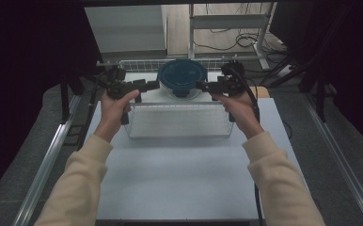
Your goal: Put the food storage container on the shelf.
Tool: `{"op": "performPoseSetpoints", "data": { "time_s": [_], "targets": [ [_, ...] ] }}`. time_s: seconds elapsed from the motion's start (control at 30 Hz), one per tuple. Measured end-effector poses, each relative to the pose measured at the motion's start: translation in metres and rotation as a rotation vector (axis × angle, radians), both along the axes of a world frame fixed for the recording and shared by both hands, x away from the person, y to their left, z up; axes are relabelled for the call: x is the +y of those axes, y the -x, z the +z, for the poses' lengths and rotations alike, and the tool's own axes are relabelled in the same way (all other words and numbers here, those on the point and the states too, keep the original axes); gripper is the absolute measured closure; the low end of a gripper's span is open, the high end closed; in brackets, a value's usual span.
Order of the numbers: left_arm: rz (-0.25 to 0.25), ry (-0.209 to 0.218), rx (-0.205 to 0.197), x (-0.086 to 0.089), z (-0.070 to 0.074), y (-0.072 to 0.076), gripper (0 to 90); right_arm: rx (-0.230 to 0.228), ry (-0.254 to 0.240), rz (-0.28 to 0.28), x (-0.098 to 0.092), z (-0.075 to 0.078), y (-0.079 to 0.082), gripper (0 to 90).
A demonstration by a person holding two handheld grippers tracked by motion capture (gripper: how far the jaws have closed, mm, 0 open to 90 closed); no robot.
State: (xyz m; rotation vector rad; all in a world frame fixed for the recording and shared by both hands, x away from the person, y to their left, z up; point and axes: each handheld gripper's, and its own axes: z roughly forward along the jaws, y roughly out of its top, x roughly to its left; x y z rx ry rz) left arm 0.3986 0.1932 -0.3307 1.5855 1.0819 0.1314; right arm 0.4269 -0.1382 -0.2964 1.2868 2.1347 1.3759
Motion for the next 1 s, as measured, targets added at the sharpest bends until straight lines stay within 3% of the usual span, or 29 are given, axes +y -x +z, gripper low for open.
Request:
{"op": "performPoseSetpoints", "data": {
  "time_s": [0.1, 0.27, 0.43, 0.53, 0.67, 0.83, 1.0],
  "targets": [
    [-0.028, -0.056, -0.034, 0.003, -0.014, 0.034, 18.7, -0.023, -0.017, 0.059, -0.013, -0.013, 0.028, 11.1],
    [-0.074, -0.092, -0.028, 0.01, -0.05, 0.083, 18.8, -0.044, -0.049, 0.128, -0.038, -0.048, 0.079, 12.7],
    [-0.088, -0.153, -0.025, 0.013, -0.088, 0.119, 18.8, -0.06, -0.022, 0.149, -0.062, -0.079, 0.119, 14.6],
    [-0.092, -0.172, -0.01, 0.014, -0.105, 0.133, 18.7, -0.078, 0.01, 0.15, -0.073, -0.093, 0.134, 15.7],
    [-0.083, -0.203, 0.022, 0.014, -0.123, 0.145, 18.8, -0.057, 0.033, 0.146, -0.083, -0.114, 0.146, 16.5],
    [-0.082, -0.215, 0.044, 0.013, -0.133, 0.151, 18.8, -0.006, 0.034, 0.14, -0.089, -0.138, 0.148, 17.3],
    [-0.069, -0.203, 0.05, 0.014, -0.132, 0.15, 18.8, -0.018, 0.024, 0.143, -0.09, -0.139, 0.151, 17.3]
  ]
}}
